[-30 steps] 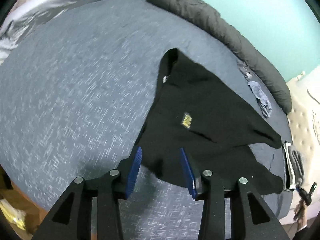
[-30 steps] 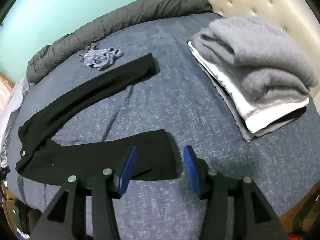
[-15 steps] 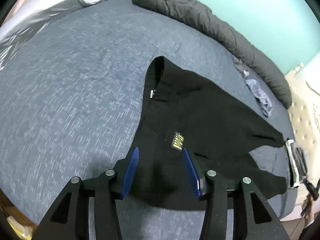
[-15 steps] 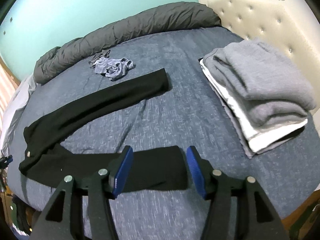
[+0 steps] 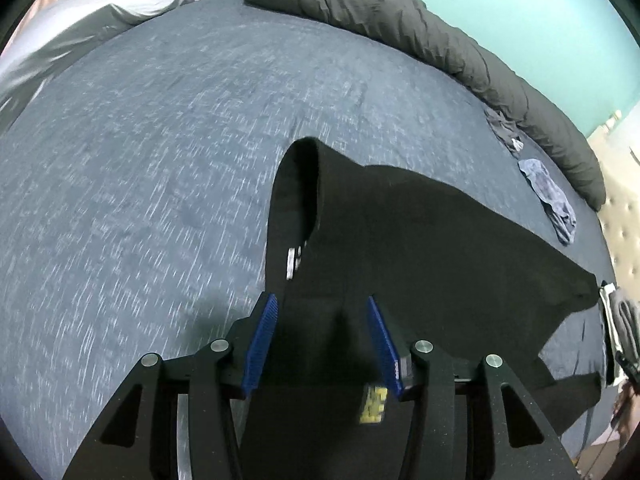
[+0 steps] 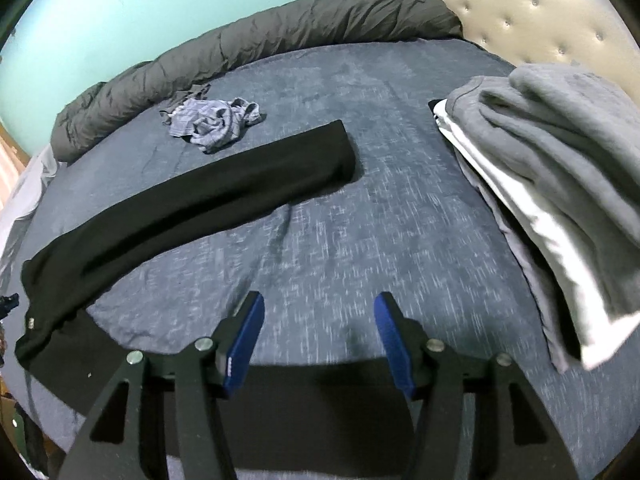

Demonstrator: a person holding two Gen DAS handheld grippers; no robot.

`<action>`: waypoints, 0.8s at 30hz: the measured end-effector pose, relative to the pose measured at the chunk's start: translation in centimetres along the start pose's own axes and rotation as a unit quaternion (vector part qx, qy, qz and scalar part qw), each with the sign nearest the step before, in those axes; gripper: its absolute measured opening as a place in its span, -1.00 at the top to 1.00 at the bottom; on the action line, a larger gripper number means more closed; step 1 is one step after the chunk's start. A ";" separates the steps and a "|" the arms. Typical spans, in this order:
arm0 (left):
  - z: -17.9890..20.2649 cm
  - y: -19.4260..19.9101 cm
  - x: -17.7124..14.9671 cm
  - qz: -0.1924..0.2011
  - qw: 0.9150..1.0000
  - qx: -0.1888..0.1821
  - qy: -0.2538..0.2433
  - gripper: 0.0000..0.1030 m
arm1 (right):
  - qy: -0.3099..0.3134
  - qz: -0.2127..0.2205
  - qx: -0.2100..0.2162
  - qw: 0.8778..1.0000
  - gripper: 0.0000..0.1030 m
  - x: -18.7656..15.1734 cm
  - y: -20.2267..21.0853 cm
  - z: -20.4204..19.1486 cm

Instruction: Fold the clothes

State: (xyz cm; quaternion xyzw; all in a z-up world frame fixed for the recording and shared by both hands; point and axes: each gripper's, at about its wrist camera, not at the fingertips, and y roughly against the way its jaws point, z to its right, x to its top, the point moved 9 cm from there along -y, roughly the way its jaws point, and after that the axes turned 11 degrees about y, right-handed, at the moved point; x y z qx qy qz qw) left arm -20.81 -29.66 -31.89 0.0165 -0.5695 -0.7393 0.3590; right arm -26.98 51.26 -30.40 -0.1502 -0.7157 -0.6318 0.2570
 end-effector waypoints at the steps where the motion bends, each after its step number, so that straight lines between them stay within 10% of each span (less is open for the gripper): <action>1: 0.1 -0.2 0.4 0.001 1.000 -0.001 -0.001 0.01 | -0.003 0.000 0.000 1.000 -0.14 0.2 -0.5 0.1; 13: 1.1 -2.9 2.8 0.007 1.000 0.007 -0.009 0.08 | -0.025 0.026 0.017 0.999 -0.28 4.6 -2.8 0.6; 20: 0.5 -4.1 3.5 0.013 1.000 0.023 -0.006 0.84 | -0.032 0.019 0.018 0.999 -0.42 8.9 -6.7 1.4; 24: 0.4 -3.7 4.1 0.020 1.000 0.022 0.002 0.89 | -0.028 0.015 0.007 0.999 -0.42 10.7 -9.8 2.0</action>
